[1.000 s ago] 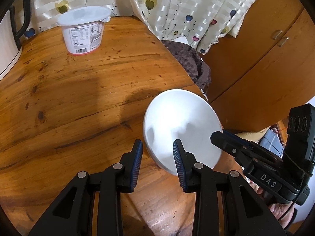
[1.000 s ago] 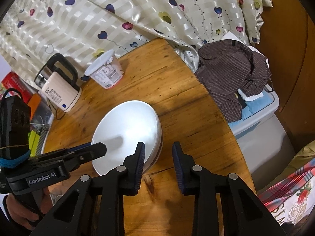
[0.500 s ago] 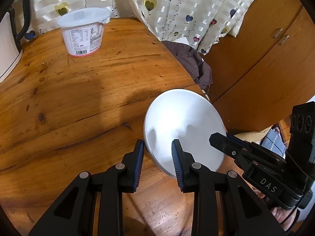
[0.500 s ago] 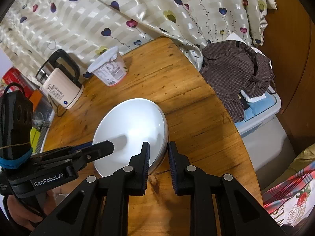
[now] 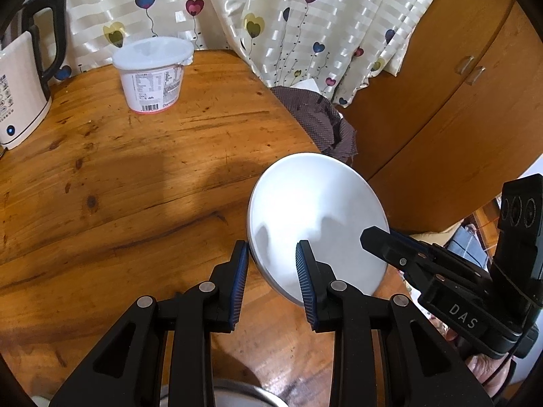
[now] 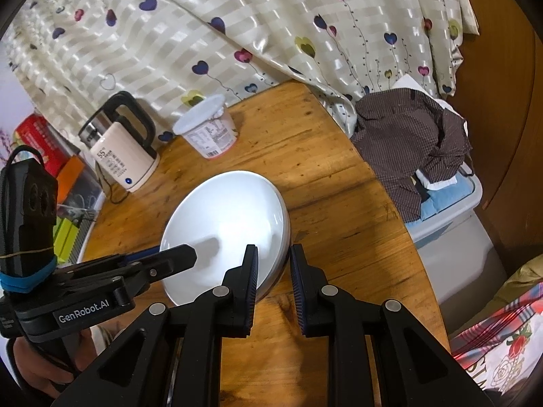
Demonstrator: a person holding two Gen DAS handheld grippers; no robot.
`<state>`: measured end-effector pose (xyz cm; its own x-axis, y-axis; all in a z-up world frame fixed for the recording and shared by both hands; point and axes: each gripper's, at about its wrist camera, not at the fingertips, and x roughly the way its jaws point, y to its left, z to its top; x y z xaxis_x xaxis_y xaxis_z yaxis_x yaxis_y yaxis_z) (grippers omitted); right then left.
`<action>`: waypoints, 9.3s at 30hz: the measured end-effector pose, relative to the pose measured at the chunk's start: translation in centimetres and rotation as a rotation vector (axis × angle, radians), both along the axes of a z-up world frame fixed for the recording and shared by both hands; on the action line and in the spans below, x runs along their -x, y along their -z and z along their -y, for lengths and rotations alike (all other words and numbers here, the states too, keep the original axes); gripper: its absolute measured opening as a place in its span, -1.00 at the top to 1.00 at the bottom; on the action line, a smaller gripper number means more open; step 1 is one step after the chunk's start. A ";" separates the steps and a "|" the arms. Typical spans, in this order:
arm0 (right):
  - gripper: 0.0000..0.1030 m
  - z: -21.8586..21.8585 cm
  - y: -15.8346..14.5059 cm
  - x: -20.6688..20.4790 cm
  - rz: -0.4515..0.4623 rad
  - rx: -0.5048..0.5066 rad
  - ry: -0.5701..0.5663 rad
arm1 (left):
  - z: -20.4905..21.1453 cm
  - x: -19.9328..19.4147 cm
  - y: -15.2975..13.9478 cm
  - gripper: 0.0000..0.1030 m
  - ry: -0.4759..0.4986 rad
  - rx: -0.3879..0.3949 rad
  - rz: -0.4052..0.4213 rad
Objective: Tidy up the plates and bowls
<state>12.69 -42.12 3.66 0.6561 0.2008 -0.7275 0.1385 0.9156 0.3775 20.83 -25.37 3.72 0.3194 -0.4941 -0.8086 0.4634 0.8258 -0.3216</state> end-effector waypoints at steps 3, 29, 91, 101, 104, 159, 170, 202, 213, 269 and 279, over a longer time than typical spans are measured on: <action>0.64 -0.5 -0.7 0.5 0.012 0.005 -0.003 | -0.6 0.7 -0.7 0.42 -0.005 0.006 0.011; 0.64 -6.7 -5.2 5.4 0.084 0.018 -0.093 | -7.2 7.5 -4.8 0.42 -0.079 0.063 0.078; 0.63 -13.0 0.6 7.7 -0.102 -0.041 -0.226 | -13.3 13.0 0.8 0.41 -0.191 -0.049 -0.038; 0.63 -13.2 0.9 7.7 -0.108 -0.032 -0.234 | -13.1 13.3 0.9 0.41 -0.193 -0.076 -0.014; 0.62 -13.4 0.9 7.8 -0.105 -0.017 -0.238 | -13.0 13.3 1.1 0.41 -0.196 -0.086 -0.013; 0.45 -7.8 0.2 8.8 0.015 -0.142 -0.230 | -19.9 13.0 1.9 0.41 -0.284 0.148 -0.008; 0.45 -7.2 2.4 8.5 -0.043 -0.247 -0.257 | -19.5 13.0 3.2 0.41 -0.260 0.153 -0.057; 0.89 -7.4 5.5 7.5 -0.125 -0.368 -0.310 | -19.1 12.5 5.8 0.42 -0.190 0.189 -0.162; 0.89 -6.8 5.9 7.4 -0.141 -0.417 -0.319 | -19.5 12.1 6.2 0.45 -0.171 0.234 -0.186; 0.88 -6.5 5.9 7.5 -0.128 -0.463 -0.333 | -20.2 11.7 6.8 0.81 -0.160 0.343 -0.191; 0.86 -5.4 7.3 6.2 -0.159 -0.560 -0.393 | -20.4 11.6 6.8 0.81 -0.154 0.347 -0.197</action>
<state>6.49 -36.71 -3.64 0.3525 0.7738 -0.5263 -0.0704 0.5827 0.8097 9.26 -4.99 -3.04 0.2673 -0.7063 -0.6555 0.2448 0.7078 -0.6627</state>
